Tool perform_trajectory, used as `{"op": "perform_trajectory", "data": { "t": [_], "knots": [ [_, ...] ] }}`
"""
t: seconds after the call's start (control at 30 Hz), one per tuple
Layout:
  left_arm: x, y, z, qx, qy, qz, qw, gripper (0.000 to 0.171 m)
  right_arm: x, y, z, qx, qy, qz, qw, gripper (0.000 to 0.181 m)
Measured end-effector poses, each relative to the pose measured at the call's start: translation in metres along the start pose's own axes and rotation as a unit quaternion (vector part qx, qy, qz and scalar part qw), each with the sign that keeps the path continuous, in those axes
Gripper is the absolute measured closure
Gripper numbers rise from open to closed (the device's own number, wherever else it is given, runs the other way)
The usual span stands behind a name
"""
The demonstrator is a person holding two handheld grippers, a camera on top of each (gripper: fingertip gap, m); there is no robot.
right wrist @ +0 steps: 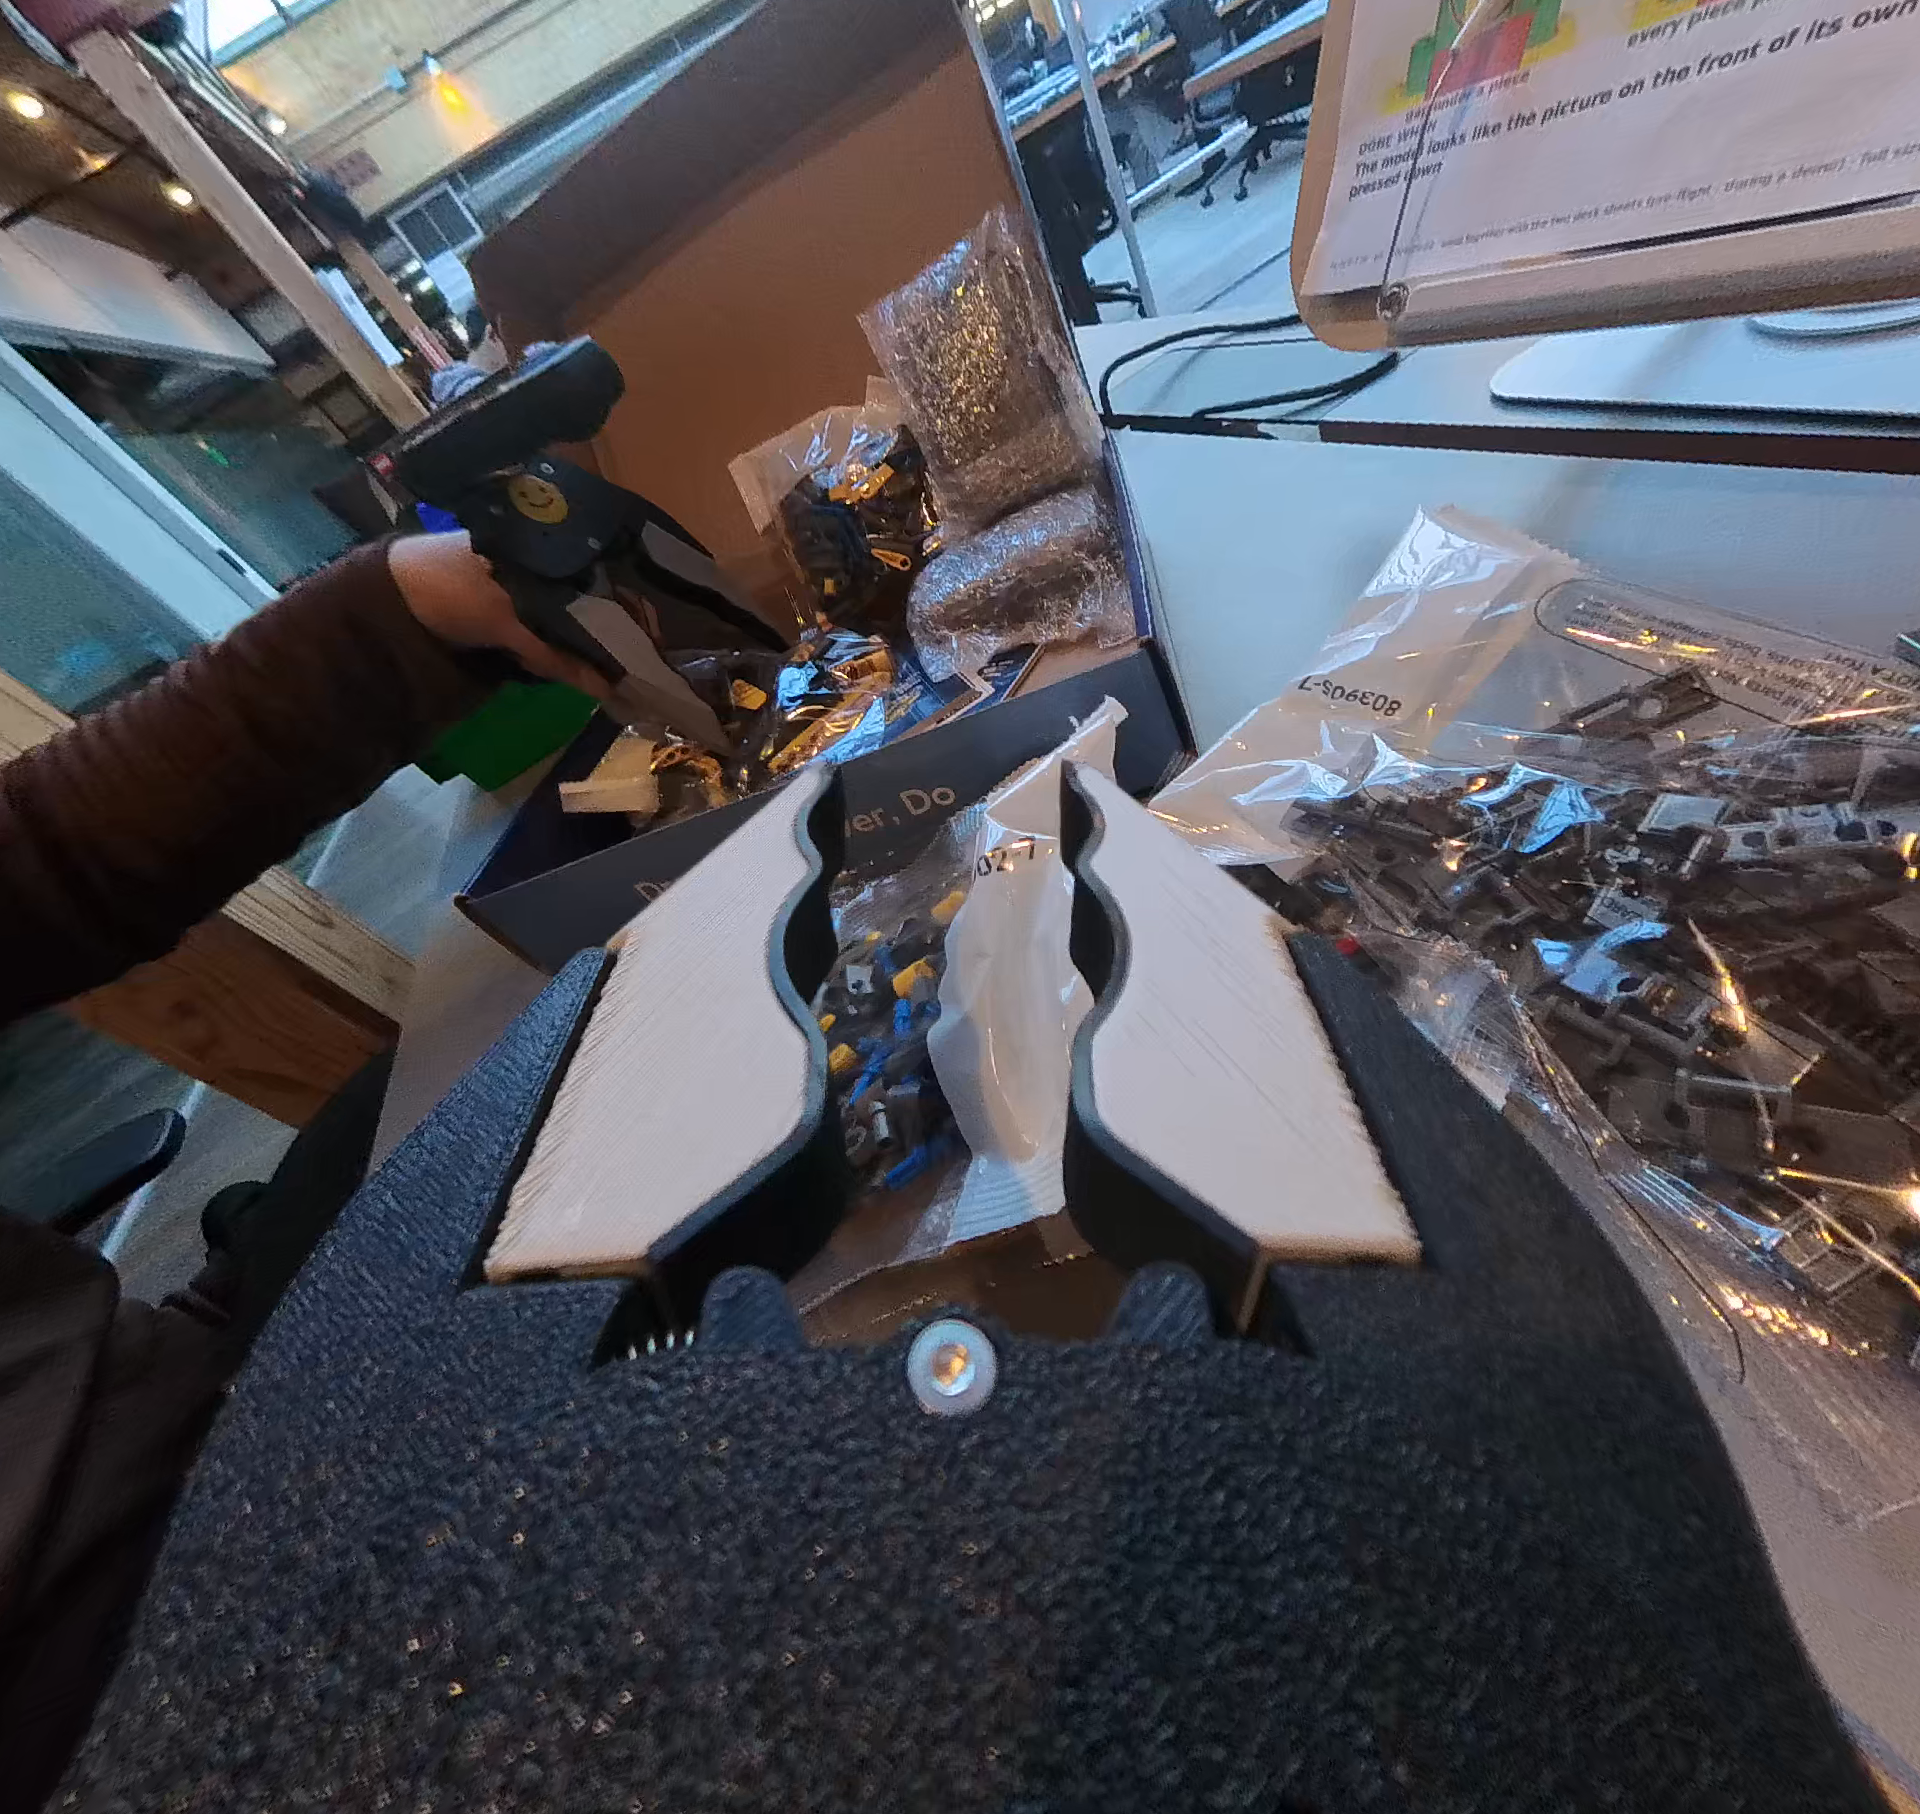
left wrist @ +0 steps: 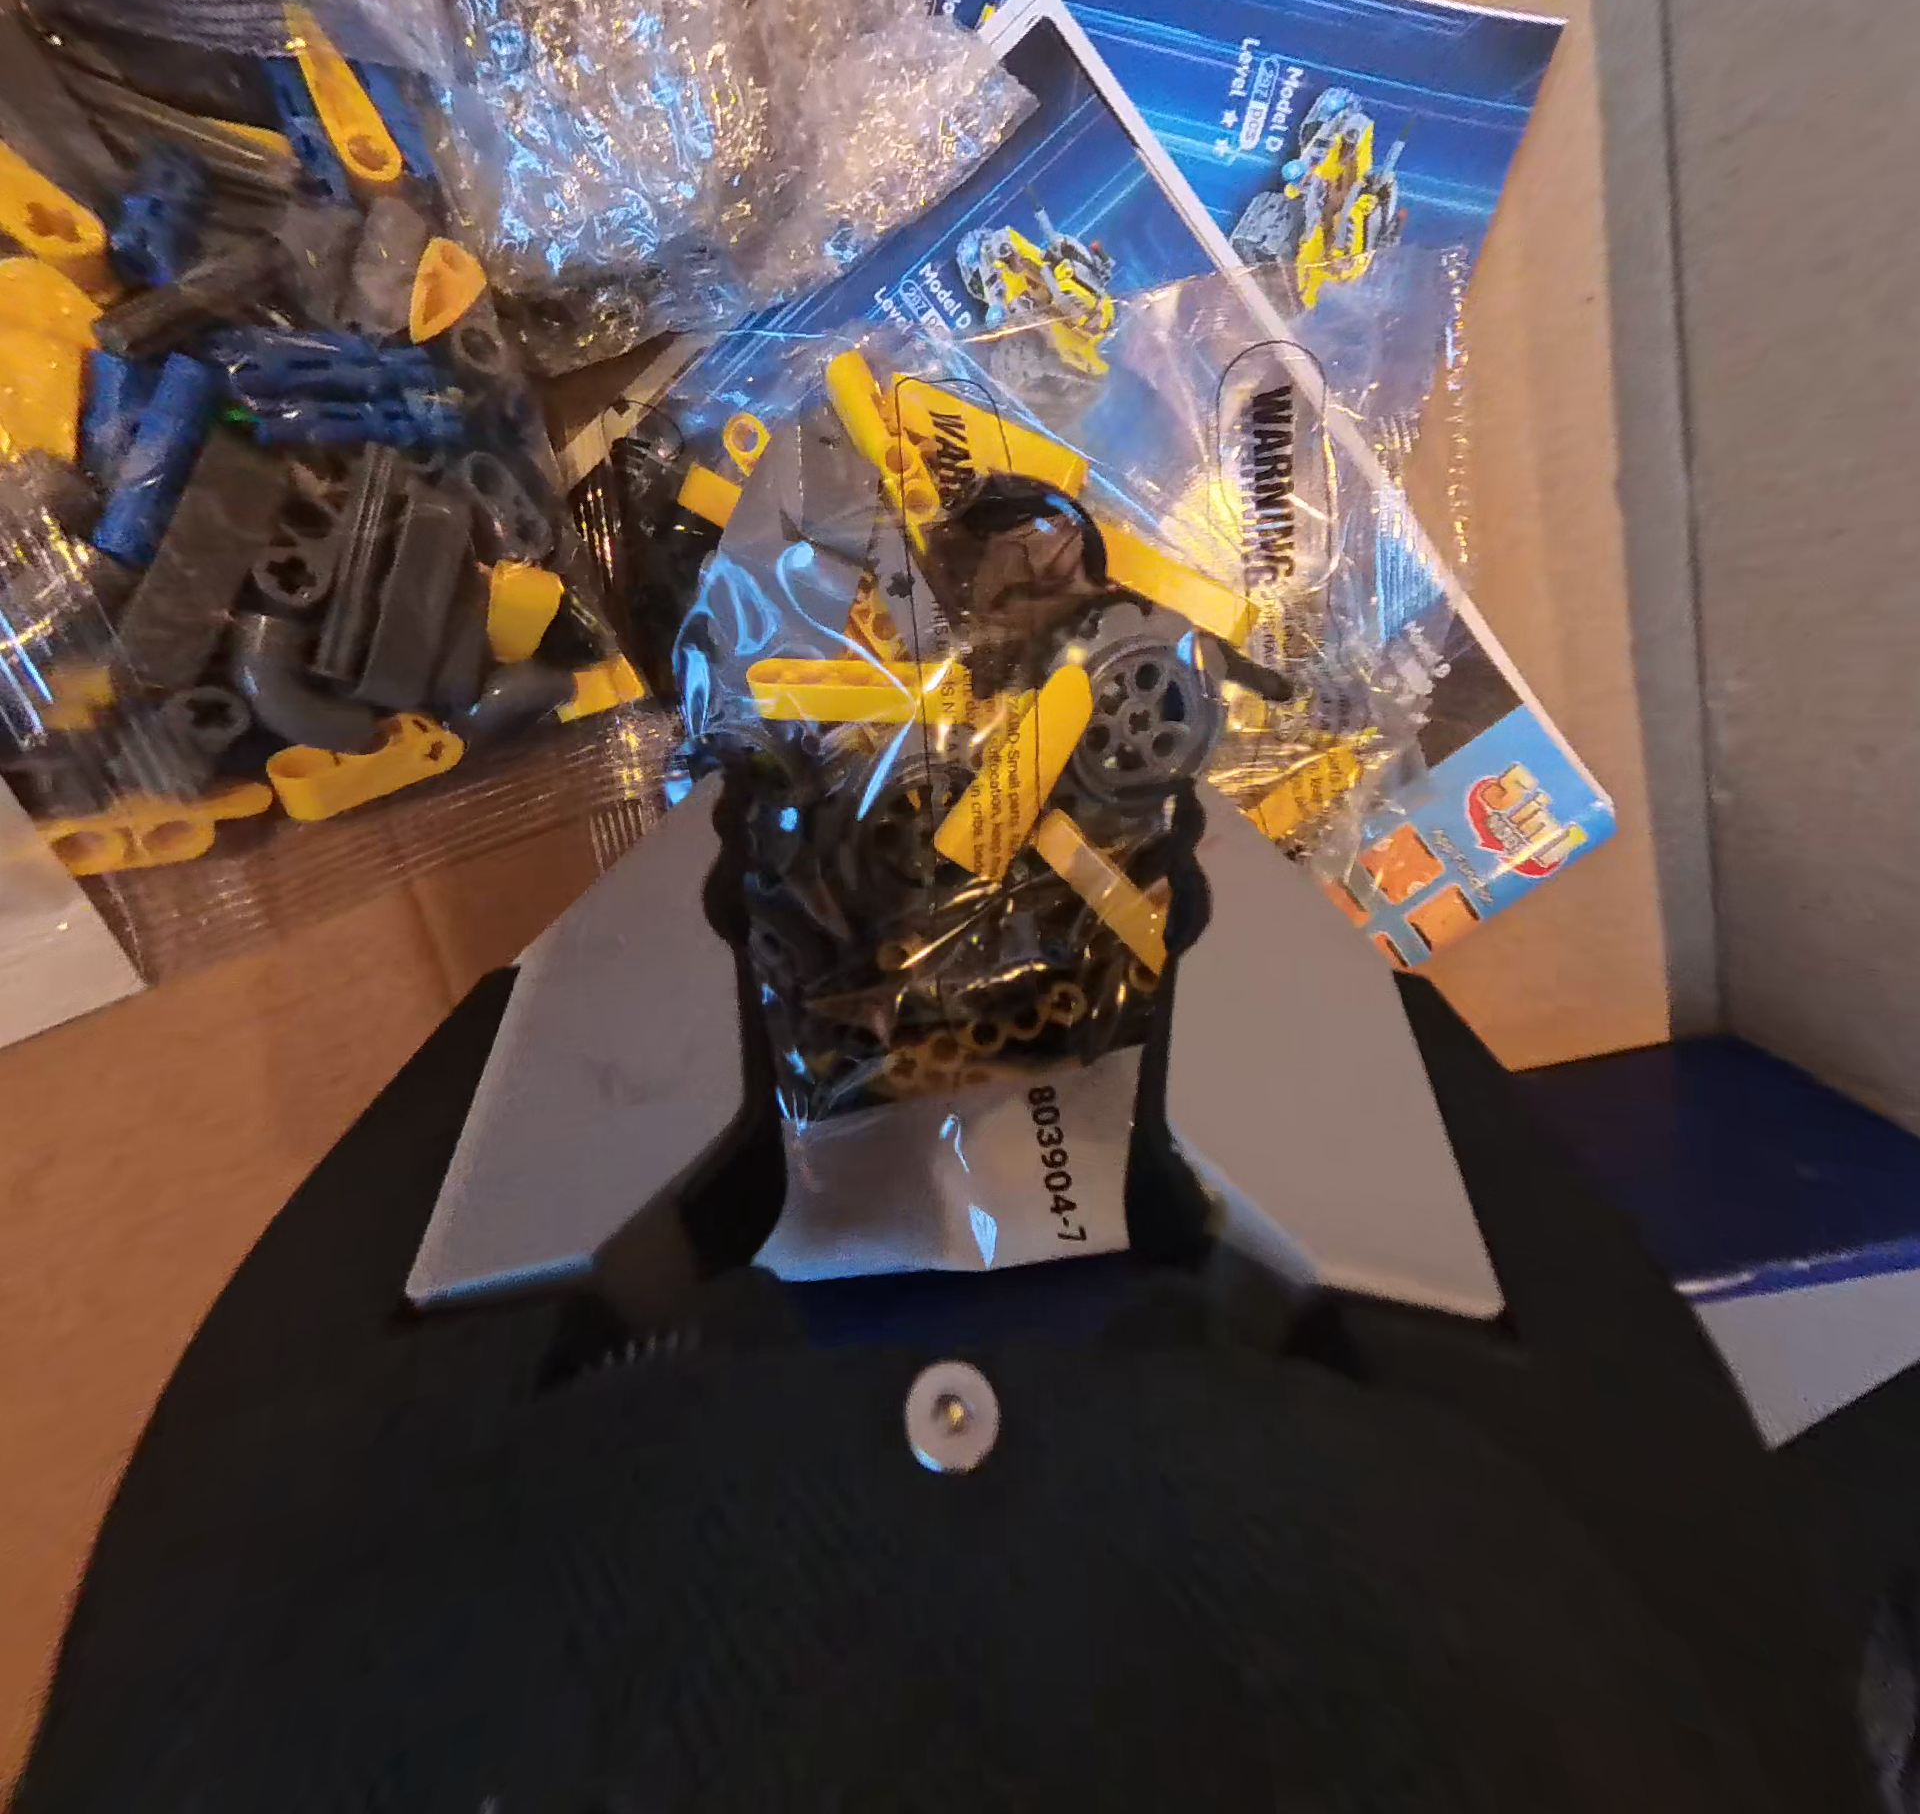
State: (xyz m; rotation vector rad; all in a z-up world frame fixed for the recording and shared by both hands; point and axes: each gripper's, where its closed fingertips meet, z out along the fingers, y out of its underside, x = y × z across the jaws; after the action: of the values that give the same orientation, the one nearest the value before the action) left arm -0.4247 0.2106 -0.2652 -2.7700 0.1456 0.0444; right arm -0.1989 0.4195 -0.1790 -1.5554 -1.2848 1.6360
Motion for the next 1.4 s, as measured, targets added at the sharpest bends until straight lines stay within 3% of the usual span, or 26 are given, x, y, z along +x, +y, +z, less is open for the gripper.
{"op": "perform_trajectory", "data": {
  "t": [0.07, 0.13, 0.23, 0.4, 0.77, 1.1, 1.4],
  "knots": [
    [0.001, -0.001, -0.002, 0.005, -0.009, 0.004, 1.000, 0.103, -0.001, -0.003, -0.002, 0.007, -0.003, 0.002, 1.000, 0.141],
    [-0.005, -0.003, -0.012, 0.016, -0.037, 0.012, 0.999, 0.137, -0.002, -0.005, -0.003, 0.012, -0.004, 0.001, 1.000, 0.142],
    [-0.006, 0.000, -0.018, 0.023, -0.054, 0.035, 0.998, 0.161, -0.001, -0.005, -0.004, 0.012, -0.004, 0.002, 1.000, 0.142],
    [-0.008, -0.007, -0.026, 0.040, -0.094, 0.055, 0.993, 0.171, 0.001, -0.006, -0.006, 0.017, -0.003, 0.006, 1.000, 0.143],
    [0.005, -0.010, -0.039, 0.056, -0.074, 0.066, 0.994, 0.171, -0.002, -0.007, -0.007, 0.018, -0.009, 0.007, 1.000, 0.143],
    [0.034, -0.040, -0.095, 0.205, 0.006, 0.037, 0.978, 0.171, -0.003, -0.006, -0.006, 0.014, -0.012, 0.007, 1.000, 0.143],
    [0.048, -0.075, -0.133, 0.355, 0.087, -0.024, 0.930, 0.171, -0.002, 0.001, 0.000, -0.002, -0.009, 0.003, 1.000, 0.142]
  ]
}}
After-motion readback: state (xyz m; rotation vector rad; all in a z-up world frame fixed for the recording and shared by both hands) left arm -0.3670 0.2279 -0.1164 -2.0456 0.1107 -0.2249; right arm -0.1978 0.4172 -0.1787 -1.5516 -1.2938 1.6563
